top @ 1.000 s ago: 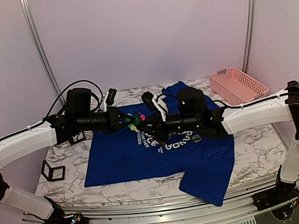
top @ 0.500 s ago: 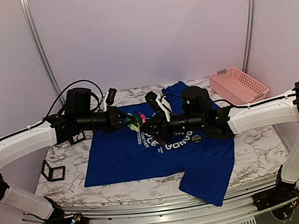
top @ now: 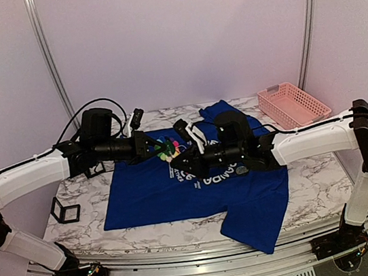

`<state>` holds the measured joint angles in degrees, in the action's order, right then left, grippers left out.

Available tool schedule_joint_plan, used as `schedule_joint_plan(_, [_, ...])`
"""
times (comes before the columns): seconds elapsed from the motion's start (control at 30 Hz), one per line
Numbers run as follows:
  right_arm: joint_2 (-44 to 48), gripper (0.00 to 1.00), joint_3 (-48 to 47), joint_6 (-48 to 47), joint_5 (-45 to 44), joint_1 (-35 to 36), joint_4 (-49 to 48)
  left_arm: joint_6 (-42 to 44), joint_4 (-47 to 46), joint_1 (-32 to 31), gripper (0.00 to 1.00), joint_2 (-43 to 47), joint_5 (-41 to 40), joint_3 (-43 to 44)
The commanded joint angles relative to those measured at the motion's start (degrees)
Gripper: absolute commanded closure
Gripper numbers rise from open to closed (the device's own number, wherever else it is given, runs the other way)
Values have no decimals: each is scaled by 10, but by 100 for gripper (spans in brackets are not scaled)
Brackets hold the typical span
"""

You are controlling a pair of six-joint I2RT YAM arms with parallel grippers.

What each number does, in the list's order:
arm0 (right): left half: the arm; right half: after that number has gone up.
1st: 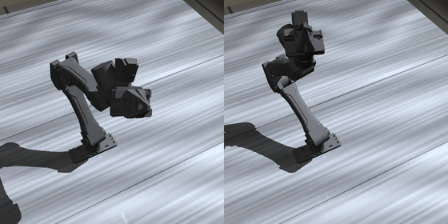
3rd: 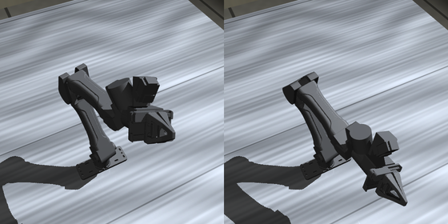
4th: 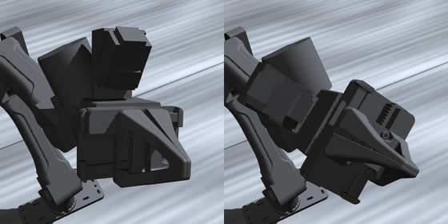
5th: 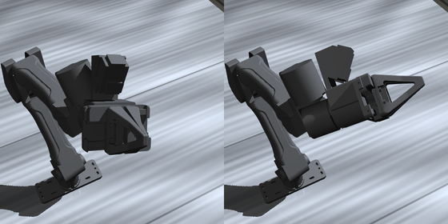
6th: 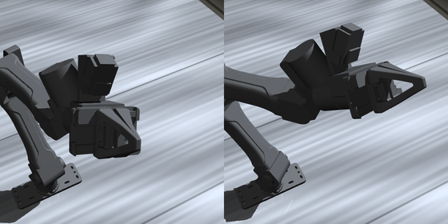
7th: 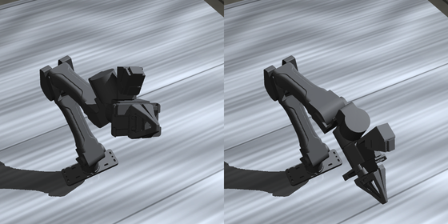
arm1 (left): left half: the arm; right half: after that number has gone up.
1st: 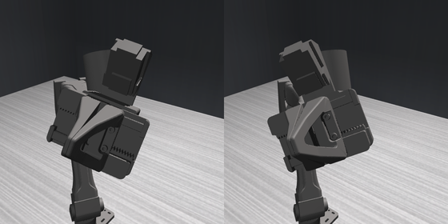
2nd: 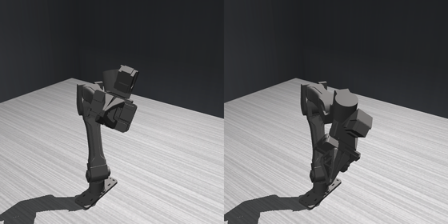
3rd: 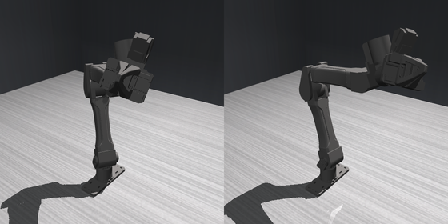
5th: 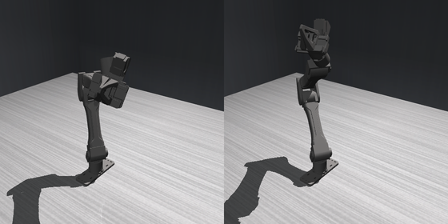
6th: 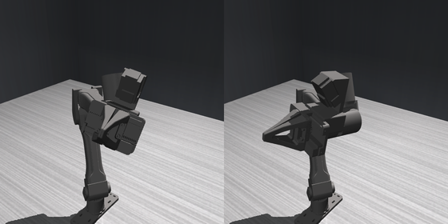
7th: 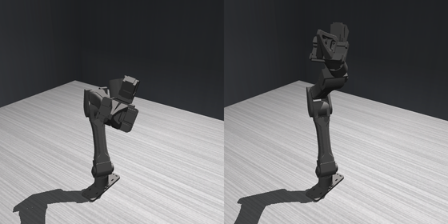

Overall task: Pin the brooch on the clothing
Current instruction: Pass from the left arm to the right

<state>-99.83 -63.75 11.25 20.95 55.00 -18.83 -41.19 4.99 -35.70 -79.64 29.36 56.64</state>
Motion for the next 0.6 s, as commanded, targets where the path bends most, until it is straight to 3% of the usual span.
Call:
schedule_joint_plan(0.0, [-14, 90, -24, 13, -11, -2, 2, 4, -10, 3, 100, 1, 6, 6])
schedule_joint_plan(0.57, [-23, 95, -40, 34, 10, -17, -26, 12, -19, -14, 100, 4, 10, -3])
